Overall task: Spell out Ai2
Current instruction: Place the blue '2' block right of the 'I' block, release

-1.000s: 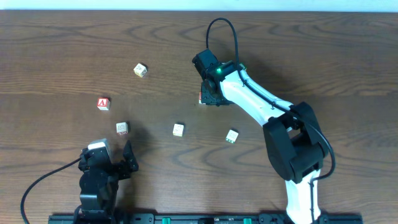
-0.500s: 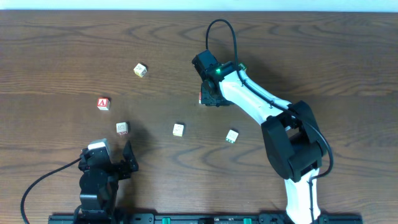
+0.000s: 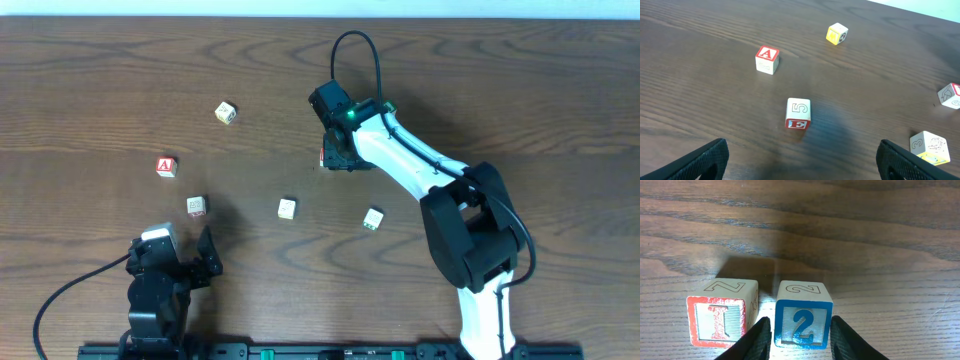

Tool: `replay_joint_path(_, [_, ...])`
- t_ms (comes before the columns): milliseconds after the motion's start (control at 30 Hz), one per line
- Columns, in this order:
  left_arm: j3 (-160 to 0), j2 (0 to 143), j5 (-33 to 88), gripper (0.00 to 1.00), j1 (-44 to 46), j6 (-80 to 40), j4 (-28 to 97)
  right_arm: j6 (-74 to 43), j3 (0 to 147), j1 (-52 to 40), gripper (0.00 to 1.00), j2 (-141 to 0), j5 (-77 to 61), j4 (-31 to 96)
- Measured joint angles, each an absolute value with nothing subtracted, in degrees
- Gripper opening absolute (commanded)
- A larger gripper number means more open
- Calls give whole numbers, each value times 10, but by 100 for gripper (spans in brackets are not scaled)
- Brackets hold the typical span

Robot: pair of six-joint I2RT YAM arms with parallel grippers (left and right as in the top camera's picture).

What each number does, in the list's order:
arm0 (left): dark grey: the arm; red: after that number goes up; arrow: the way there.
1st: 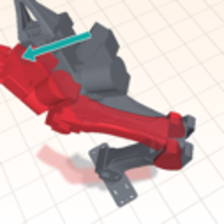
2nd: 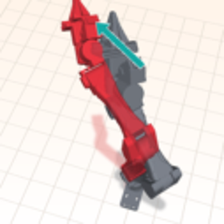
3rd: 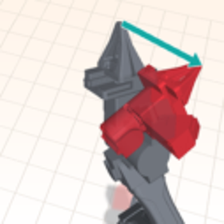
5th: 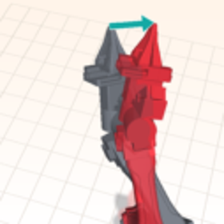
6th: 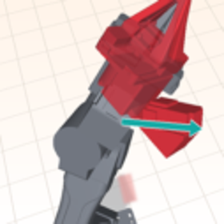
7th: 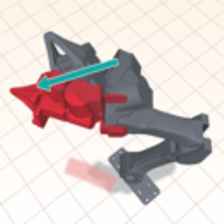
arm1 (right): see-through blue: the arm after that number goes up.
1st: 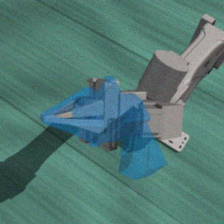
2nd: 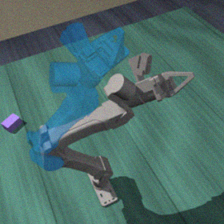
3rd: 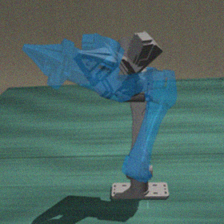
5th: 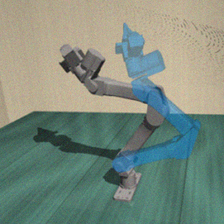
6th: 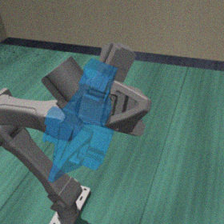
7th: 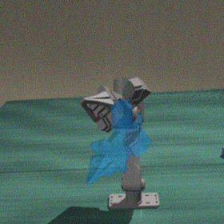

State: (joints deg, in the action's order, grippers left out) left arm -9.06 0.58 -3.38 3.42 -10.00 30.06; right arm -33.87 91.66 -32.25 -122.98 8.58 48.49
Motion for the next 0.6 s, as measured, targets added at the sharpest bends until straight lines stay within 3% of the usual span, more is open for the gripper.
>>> replay_joint_path(367, [-91,6,-34,95,34,-100,301,-339,917,-293,42,-1230,91,440])
replay_joint_path(600, [-91,6,-34,95,34,-100,301,-306,929,-260,48,-1231,102,391])
